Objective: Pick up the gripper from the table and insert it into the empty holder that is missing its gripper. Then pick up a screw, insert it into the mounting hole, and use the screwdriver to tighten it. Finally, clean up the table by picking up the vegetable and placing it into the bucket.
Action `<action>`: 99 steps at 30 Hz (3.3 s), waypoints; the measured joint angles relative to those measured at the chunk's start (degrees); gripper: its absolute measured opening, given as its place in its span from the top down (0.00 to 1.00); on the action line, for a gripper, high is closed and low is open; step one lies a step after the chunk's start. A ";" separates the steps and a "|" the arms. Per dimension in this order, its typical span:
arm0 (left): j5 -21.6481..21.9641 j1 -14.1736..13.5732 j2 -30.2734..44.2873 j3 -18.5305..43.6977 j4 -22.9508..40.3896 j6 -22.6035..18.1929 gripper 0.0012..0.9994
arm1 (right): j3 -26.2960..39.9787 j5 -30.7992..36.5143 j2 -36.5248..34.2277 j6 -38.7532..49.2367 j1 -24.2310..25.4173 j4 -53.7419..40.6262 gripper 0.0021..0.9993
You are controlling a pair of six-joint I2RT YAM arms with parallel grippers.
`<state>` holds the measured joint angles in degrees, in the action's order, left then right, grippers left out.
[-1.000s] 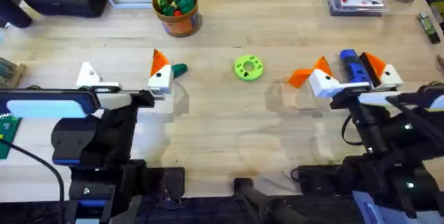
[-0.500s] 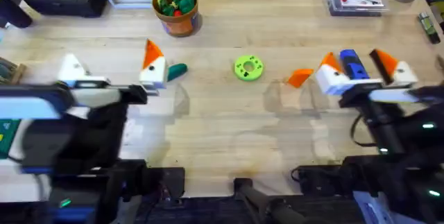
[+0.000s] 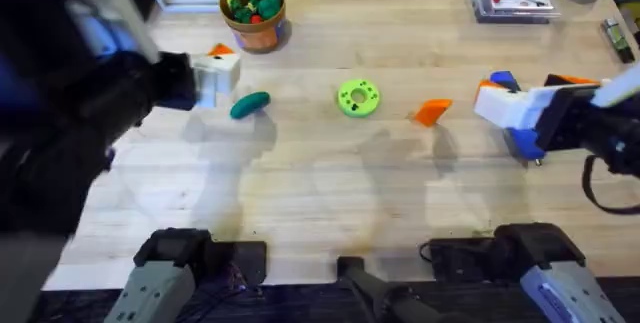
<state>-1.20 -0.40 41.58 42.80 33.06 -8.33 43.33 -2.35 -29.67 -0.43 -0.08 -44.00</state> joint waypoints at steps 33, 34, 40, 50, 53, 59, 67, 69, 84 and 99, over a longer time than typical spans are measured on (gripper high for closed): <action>-30.32 -18.71 -1.63 0.14 -14.91 -2.88 0.01 | 0.18 -0.33 -2.56 0.00 0.00 -1.51 0.01; -30.66 -18.69 -1.60 0.14 -14.41 -2.88 0.01 | 0.18 -0.32 -2.56 -0.01 0.00 -1.50 0.01; -31.07 -18.69 -1.16 0.14 -14.21 -2.88 0.01 | 0.20 -0.32 -2.58 0.00 0.00 -1.50 0.01; -30.48 -18.75 -6.59 -3.34 -14.89 -2.90 0.01 | 0.18 -0.33 -2.57 -0.01 0.00 -1.51 0.01; -30.29 -18.73 -13.86 -9.53 -19.59 -2.87 0.01 | 0.18 -0.33 -2.56 0.00 0.00 -1.51 0.01; -30.44 -17.11 -27.80 -26.06 -34.69 -0.15 0.01 | 0.18 -0.33 -2.56 0.00 0.00 -1.51 0.01; -31.82 -16.74 -37.82 -40.65 -42.97 4.11 0.01 | 0.19 -0.32 -2.57 -0.02 0.00 -1.51 0.01; -32.06 -16.74 -39.34 -41.78 -43.04 4.70 0.01 | 0.20 -0.33 -2.56 0.00 0.00 -1.51 0.01; -38.55 -15.14 -41.28 -42.33 -29.51 5.98 0.01 | 0.19 -0.32 -2.56 -0.02 0.00 -1.51 0.01; -48.69 -12.94 -41.28 -42.29 -28.52 12.73 0.01 | 0.18 -0.33 -2.56 -0.02 0.00 -1.51 0.01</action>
<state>-49.89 -13.34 0.30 0.51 4.53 4.41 43.51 -2.68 -32.23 -0.45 -0.08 -45.52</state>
